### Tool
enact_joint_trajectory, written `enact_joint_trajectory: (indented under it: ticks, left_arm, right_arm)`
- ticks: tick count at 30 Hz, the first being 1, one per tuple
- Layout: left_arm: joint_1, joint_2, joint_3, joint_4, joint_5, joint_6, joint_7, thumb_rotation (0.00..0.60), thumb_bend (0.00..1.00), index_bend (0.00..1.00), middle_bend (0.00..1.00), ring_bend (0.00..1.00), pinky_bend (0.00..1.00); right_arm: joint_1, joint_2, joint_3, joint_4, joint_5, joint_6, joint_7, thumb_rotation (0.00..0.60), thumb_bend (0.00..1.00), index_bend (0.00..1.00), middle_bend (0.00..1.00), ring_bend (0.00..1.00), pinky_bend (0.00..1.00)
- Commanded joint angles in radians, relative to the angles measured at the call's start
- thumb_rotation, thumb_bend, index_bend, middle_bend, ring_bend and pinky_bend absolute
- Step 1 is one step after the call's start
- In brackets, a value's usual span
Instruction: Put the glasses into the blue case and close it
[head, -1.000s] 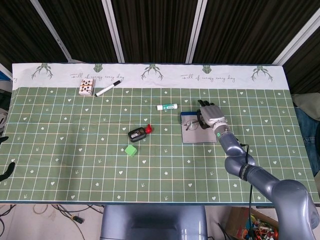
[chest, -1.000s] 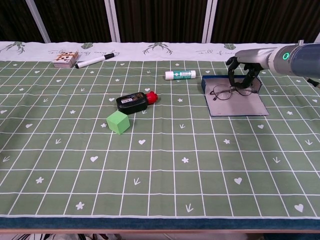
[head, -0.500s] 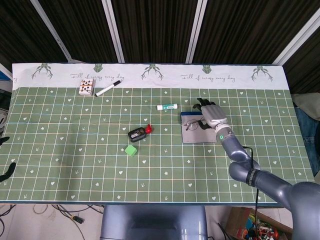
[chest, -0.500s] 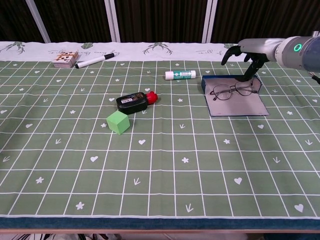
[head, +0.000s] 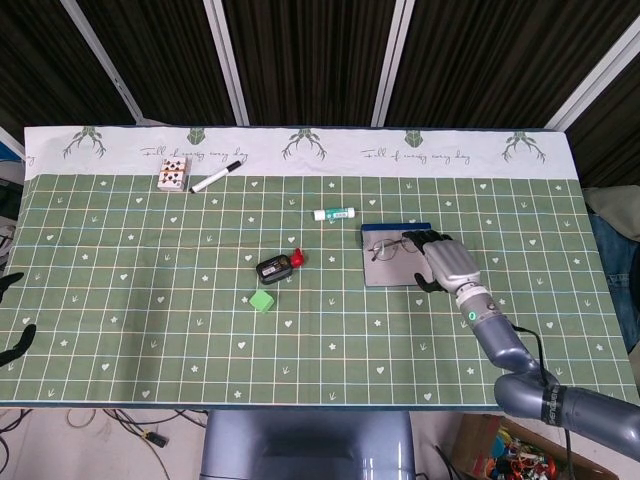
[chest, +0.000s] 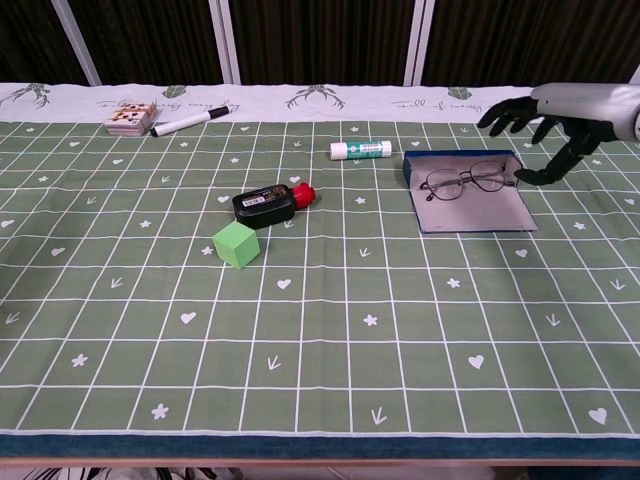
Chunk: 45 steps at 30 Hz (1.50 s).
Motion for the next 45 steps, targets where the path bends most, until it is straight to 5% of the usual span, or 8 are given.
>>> enact_joint_trajectory:
  ticks: [1, 6, 11, 20, 31, 45]
  left_arm:
    - [0.002, 0.000, 0.000, -0.002, 0.001, 0.004, 0.005, 0.600, 0.32, 0.18, 0.00, 0.00, 0.00]
    - [0.006, -0.002, -0.001, -0.007, -0.001, 0.011, 0.009, 0.600, 0.32, 0.18, 0.00, 0.00, 0.00]
    - [0.004, -0.001, -0.005, -0.003, -0.009, 0.007, 0.004, 0.600, 0.32, 0.18, 0.00, 0.00, 0.00]
    - [0.000, -0.003, -0.006, 0.004, -0.018, -0.006, 0.003, 0.600, 0.32, 0.18, 0.00, 0.00, 0.00]
    - [0.000, -0.002, -0.006, 0.004, -0.020, -0.007, 0.002, 0.600, 0.32, 0.18, 0.00, 0.00, 0.00]
    - [0.001, 0.001, -0.009, 0.006, -0.027, -0.008, -0.004, 0.600, 0.32, 0.18, 0.00, 0.00, 0.00]
  right_arm:
    - [-0.018, 0.021, -0.019, -0.054, 0.055, 0.037, -0.057, 0.600, 0.48, 0.11, 0.45, 0.42, 0.51]
    - [-0.017, 0.006, -0.033, -0.070, 0.134, 0.060, -0.126, 0.600, 0.48, 0.10, 0.73, 0.69, 0.73]
    - [0.004, -0.020, -0.045, -0.055, 0.210, 0.052, -0.188, 0.600, 0.48, 0.08, 0.82, 0.79, 0.82]
    - [0.044, -0.086, -0.049, -0.010, 0.298, 0.057, -0.270, 0.600, 0.49, 0.08, 0.85, 0.82, 0.85]
    - [0.112, -0.152, -0.027, 0.057, 0.371, 0.043, -0.340, 0.600, 0.67, 0.08, 0.85, 0.82, 0.85]
    - [0.151, -0.196, -0.031, 0.142, 0.458, -0.008, -0.365, 0.600, 0.69, 0.08, 0.86, 0.83, 0.86]
